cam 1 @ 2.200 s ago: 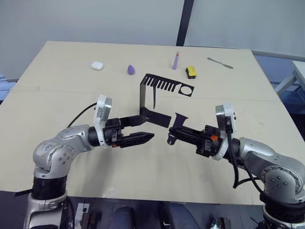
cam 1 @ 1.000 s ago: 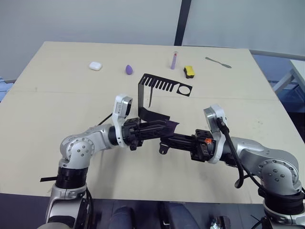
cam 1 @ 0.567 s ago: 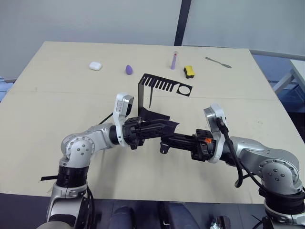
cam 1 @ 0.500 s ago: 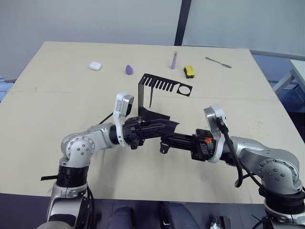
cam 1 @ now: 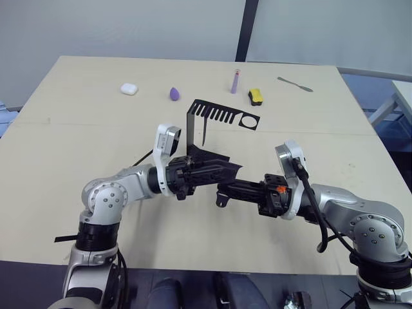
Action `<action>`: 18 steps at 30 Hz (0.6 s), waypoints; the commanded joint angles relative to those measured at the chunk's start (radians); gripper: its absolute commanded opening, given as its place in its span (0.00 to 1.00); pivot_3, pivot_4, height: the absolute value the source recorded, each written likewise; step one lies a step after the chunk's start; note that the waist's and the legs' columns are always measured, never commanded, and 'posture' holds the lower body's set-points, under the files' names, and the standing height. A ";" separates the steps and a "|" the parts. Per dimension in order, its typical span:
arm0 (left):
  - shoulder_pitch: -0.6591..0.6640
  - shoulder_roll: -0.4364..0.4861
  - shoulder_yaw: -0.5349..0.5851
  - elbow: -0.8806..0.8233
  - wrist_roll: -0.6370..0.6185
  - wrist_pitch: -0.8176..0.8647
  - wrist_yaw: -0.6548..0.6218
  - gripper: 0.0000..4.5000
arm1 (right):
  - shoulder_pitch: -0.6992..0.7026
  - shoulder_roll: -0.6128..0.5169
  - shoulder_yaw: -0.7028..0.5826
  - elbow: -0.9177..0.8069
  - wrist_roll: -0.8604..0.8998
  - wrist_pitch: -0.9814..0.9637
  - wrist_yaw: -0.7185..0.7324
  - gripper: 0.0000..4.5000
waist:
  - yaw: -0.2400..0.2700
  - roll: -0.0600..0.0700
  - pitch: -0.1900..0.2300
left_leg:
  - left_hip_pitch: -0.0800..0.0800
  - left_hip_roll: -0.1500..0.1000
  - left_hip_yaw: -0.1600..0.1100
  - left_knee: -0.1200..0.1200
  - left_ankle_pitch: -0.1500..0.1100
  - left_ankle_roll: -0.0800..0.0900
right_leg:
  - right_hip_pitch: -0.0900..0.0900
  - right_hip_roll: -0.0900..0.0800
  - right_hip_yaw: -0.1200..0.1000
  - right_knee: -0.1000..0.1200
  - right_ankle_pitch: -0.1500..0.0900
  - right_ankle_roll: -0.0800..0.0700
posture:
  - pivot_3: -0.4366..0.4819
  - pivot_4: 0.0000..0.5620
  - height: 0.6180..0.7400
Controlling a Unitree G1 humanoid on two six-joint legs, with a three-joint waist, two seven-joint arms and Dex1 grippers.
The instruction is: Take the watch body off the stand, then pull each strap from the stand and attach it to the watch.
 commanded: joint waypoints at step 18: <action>0.000 0.002 -0.001 -0.021 -0.006 -0.011 -0.001 0.31 | -0.022 -0.002 -0.010 -0.005 0.023 -0.016 -0.008 0.00 | 0.000 0.000 0.000 | 0.000 0.000 0.000 0.000 0.000 0.000 | 0.000 0.000 0.000 0.000 0.000 0.000 | 0.48 0.27 1.00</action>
